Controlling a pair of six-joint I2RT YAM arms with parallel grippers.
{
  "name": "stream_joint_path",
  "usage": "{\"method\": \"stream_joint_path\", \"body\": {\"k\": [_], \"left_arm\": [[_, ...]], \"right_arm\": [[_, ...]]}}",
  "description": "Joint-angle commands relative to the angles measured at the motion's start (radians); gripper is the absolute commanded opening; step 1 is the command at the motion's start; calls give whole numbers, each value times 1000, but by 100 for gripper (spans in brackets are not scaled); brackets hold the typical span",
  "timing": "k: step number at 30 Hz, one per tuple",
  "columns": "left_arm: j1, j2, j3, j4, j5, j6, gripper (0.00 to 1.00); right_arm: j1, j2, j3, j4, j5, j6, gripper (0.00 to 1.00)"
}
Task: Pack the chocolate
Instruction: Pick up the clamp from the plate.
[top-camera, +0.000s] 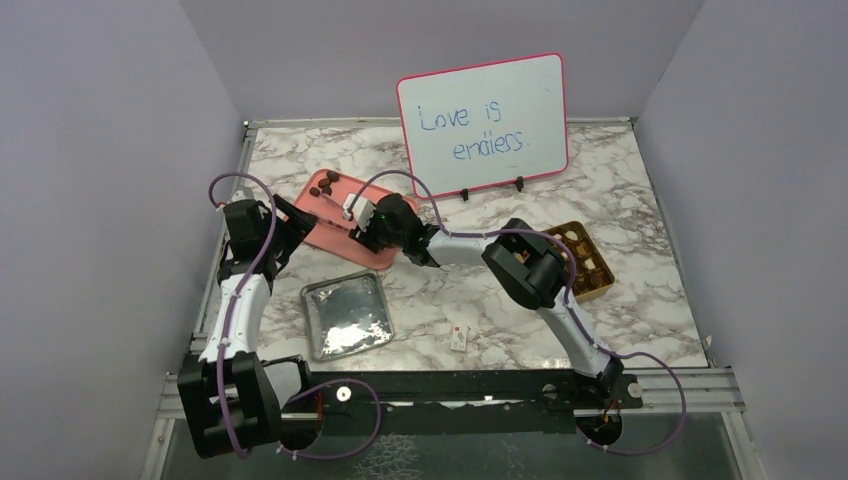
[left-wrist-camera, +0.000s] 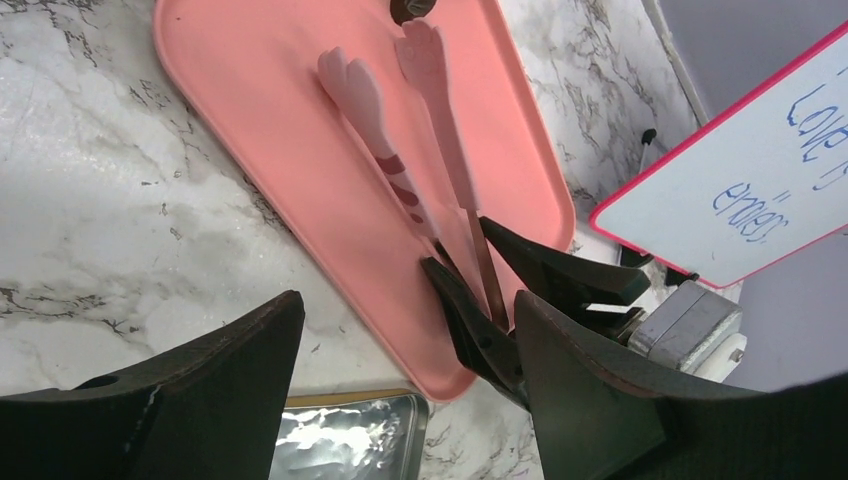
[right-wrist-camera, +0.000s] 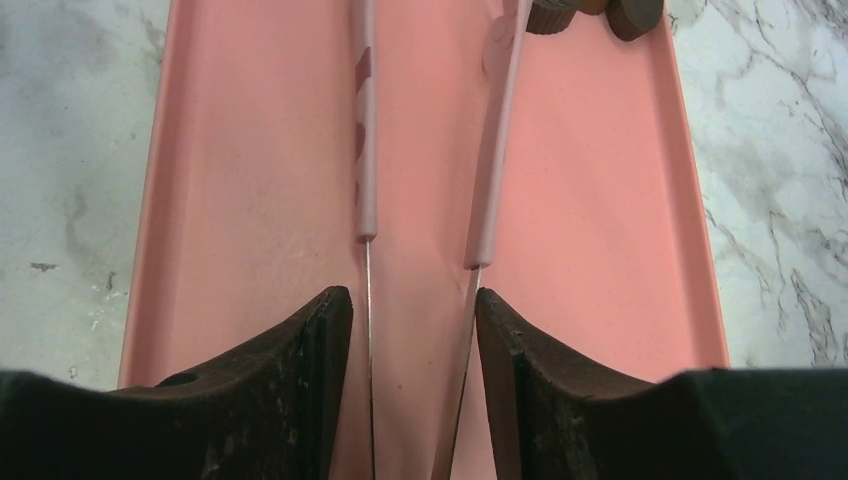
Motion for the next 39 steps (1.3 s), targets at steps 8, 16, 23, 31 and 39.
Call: {"method": "stream_joint_path", "body": {"k": [8,16,23,31,39], "left_arm": [[-4,125,44,113,15,-27,77],[-4,333,154,136,49,-28,68],[-4,436,176,142,117,-39,66],[-9,418,168,111,67,-18,61],[-34,400,153,72,52,5,57]], "right_arm": [[-18,10,-48,-75,-31,-28,42],[-20,-121,-47,-140,-62,7,38],[-19,-238,-88,-223,-122,17,37],[-19,-302,-65,-271,-109,86,36],[-19,-293,-35,-273,-84,91,35]]}}
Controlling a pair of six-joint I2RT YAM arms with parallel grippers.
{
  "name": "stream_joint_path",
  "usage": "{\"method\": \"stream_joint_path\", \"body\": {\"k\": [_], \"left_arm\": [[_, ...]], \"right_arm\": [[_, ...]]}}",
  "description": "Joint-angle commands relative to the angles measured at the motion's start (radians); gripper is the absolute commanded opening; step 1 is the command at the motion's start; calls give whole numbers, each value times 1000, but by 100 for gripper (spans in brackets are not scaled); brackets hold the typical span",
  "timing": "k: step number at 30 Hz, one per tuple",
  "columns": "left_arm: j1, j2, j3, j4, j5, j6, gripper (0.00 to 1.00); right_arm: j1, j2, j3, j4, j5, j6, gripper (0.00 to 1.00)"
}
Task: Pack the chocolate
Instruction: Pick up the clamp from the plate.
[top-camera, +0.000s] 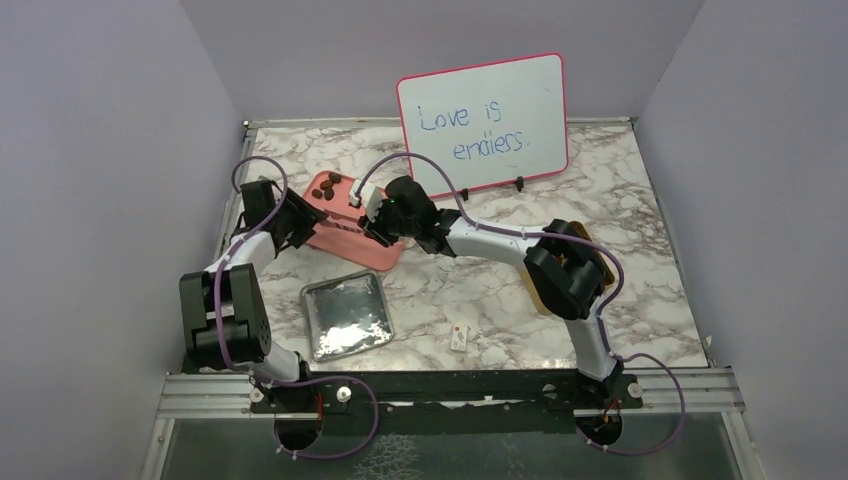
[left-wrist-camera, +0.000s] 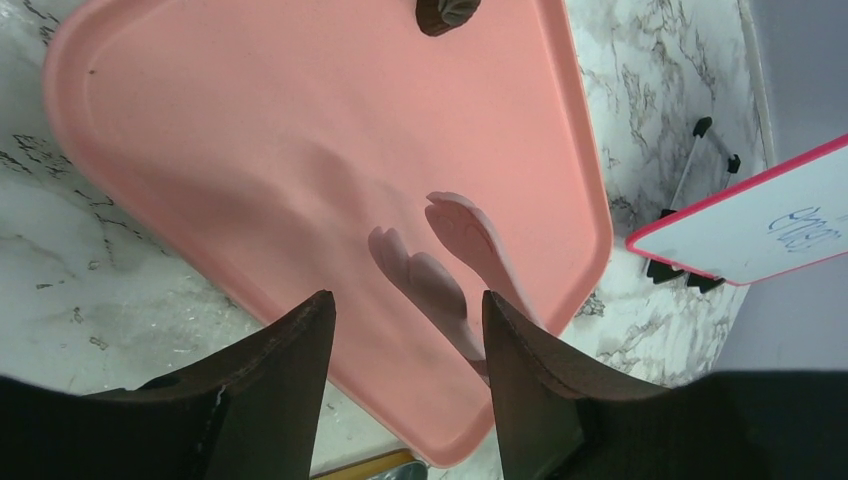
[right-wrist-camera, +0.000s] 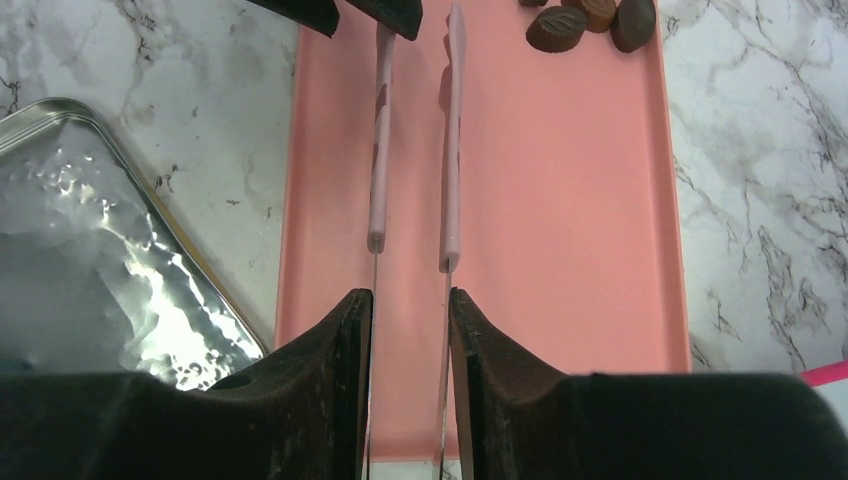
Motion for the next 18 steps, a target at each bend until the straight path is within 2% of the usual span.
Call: {"method": "stream_joint_path", "body": {"k": [1,6,13,14,16,18], "left_arm": [[-9,-26,9,-44,-23,30,57],[-9,-169,32,-93,-32,38,67],[-9,-389,28,-120,-47,57,81],[-9,-409,20,-119,-36,57,84],[-9,-448,-9,-112,-3,62,96],[-10,-497,-52,-102,21,68,99]], "right_arm": [[-7,-27,42,-25,-2,27,35],[-7,-29,46,-29,-1,79,36],[-7,44,170,-120,76,168,35],[-7,59,202,-134,97,177,35],[-7,94,257,-159,126,181,35],[-7,131,315,-182,137,177,35]]}}
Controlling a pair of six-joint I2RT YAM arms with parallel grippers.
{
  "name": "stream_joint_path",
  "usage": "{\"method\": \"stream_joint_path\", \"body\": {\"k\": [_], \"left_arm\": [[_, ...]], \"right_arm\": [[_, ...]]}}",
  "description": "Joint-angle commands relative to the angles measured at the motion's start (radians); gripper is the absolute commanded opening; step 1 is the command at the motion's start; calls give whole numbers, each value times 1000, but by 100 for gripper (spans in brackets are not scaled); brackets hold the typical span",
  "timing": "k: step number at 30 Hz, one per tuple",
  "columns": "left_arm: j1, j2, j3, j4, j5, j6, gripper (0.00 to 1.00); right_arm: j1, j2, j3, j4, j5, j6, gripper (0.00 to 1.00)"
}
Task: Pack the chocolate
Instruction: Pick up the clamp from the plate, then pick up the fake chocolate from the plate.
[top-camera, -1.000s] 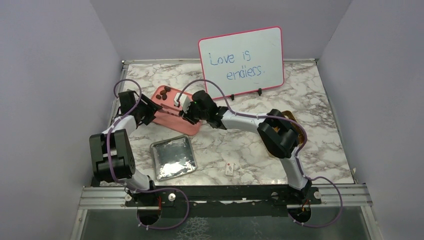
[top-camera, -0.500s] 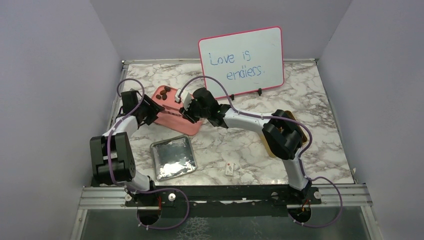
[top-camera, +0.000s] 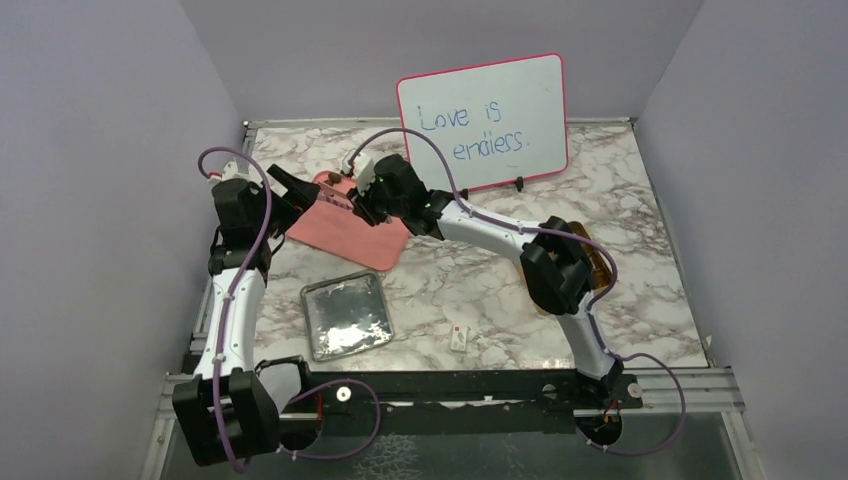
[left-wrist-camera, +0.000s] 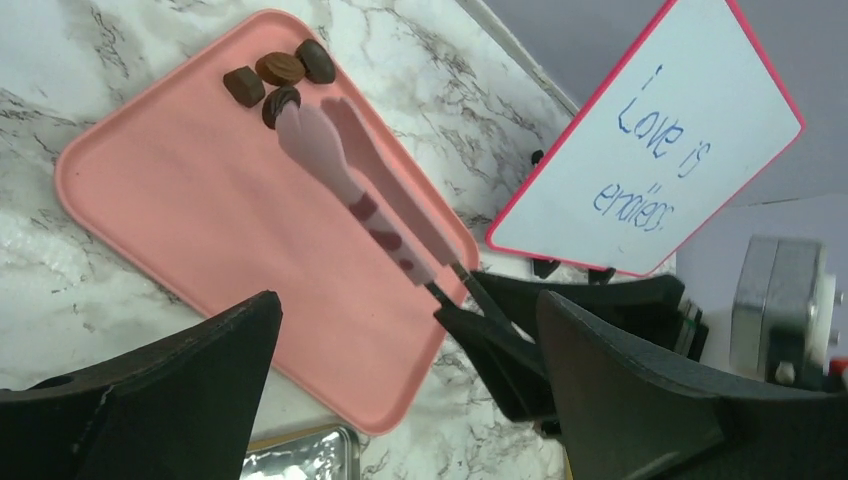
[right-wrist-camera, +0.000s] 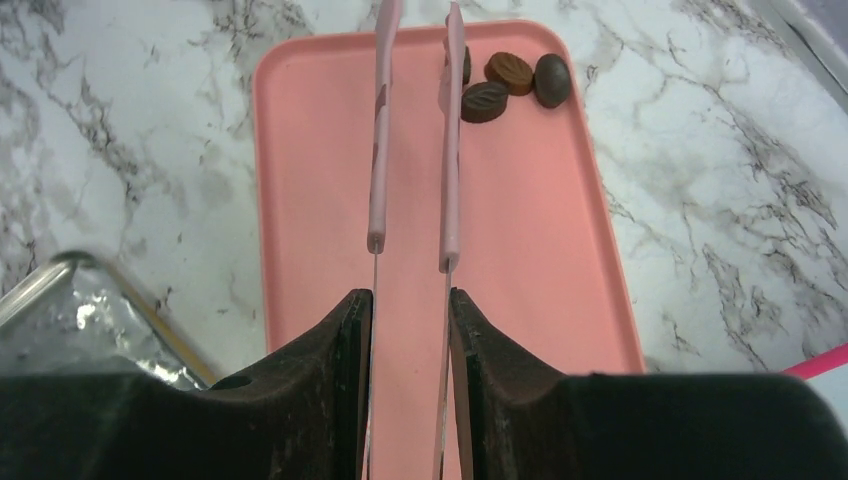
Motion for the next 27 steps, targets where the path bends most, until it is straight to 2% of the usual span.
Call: {"method": "stream_joint_path", "body": {"k": [1,6,11,18,22,27], "left_arm": [[-1,-95,-96,15,65,25,99],[-3,-255,-216,12,110,61,99],[-3,-395,-247,-69,116,86,99],[-33,-426,-234,-110,84,102,99],[-33,-432,-239,-110,79,97,99],[-33,-436,-235,-111,74,103,99]], "right_arm": [[-3,87,121,-69,65,26,35],[-4,181,260,-98,43,-4,36],[-3,311,441,-179,54,-32,36],[-3,345,470,-120,77,-84,36],[-4,321,385,-25,97,-101,37],[-4,355,411,-58,89,-106,37]]}}
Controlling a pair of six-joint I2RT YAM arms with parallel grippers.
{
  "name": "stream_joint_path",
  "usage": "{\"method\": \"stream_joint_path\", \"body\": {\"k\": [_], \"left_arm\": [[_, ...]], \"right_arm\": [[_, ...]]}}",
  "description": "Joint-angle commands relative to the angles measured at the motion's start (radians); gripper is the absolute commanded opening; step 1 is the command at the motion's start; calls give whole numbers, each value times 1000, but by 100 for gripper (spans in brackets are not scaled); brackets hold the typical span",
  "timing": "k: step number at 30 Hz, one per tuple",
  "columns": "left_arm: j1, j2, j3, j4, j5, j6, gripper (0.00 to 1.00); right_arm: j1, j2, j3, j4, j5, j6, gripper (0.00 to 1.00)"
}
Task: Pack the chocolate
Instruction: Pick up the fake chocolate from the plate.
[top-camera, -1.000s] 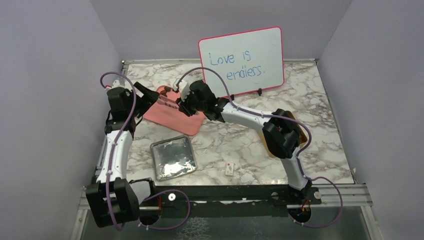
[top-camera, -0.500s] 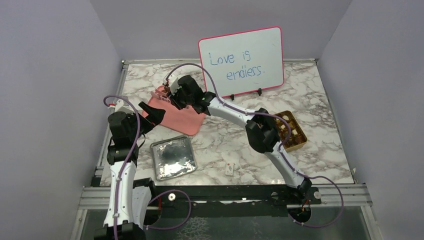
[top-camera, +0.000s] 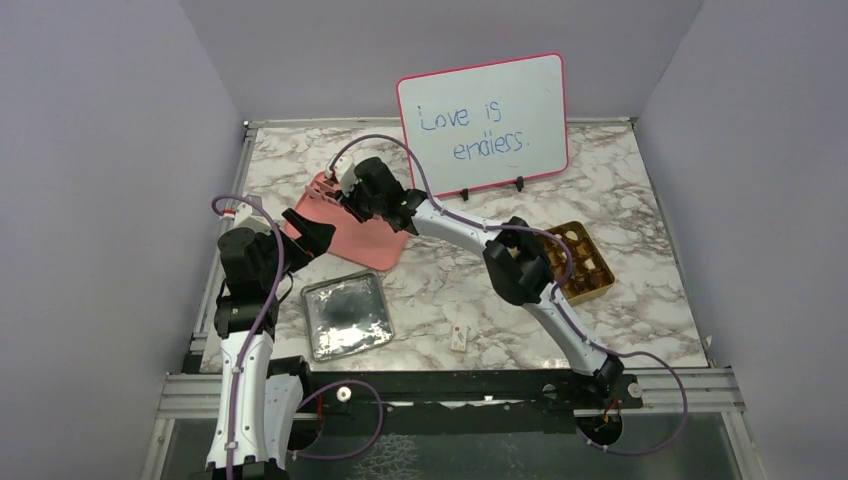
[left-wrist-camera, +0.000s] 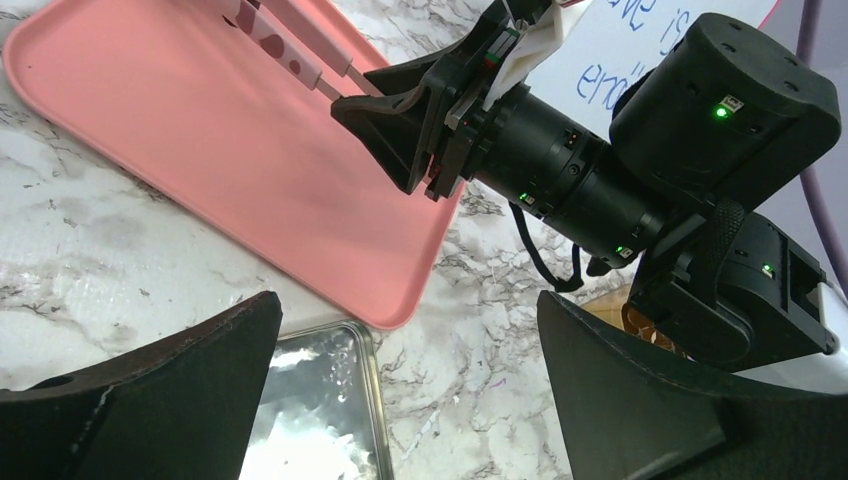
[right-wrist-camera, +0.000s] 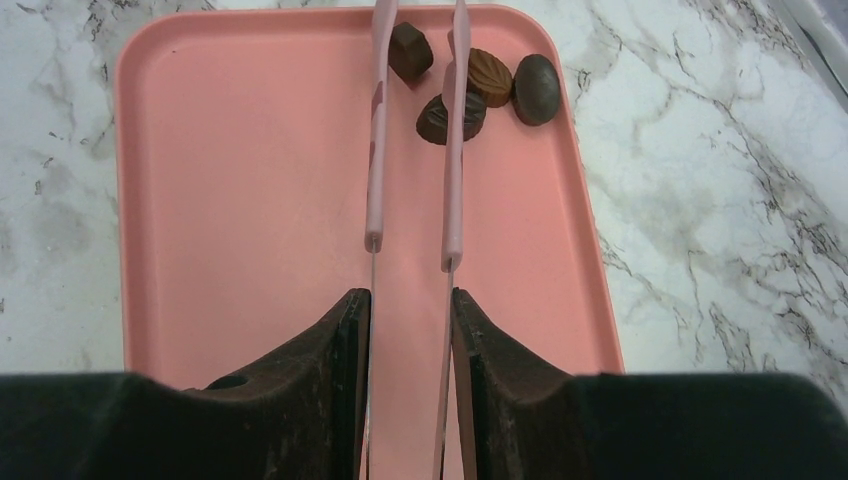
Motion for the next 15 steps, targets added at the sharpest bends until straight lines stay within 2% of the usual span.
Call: {"method": "stream_joint_path", "body": {"k": [1,11,15], "left_arm": [[-1,-13,12,-4,-11,20,99],[-1,-12,9,-2,-19,18,99],[-1,-13,11,-5,-22,21,99]], "right_arm": [[-1,23,20,30,15,-20,37],[-1,34,6,45,-73,-6,36],[-1,24,-4,47,-64,-12,30]]}}
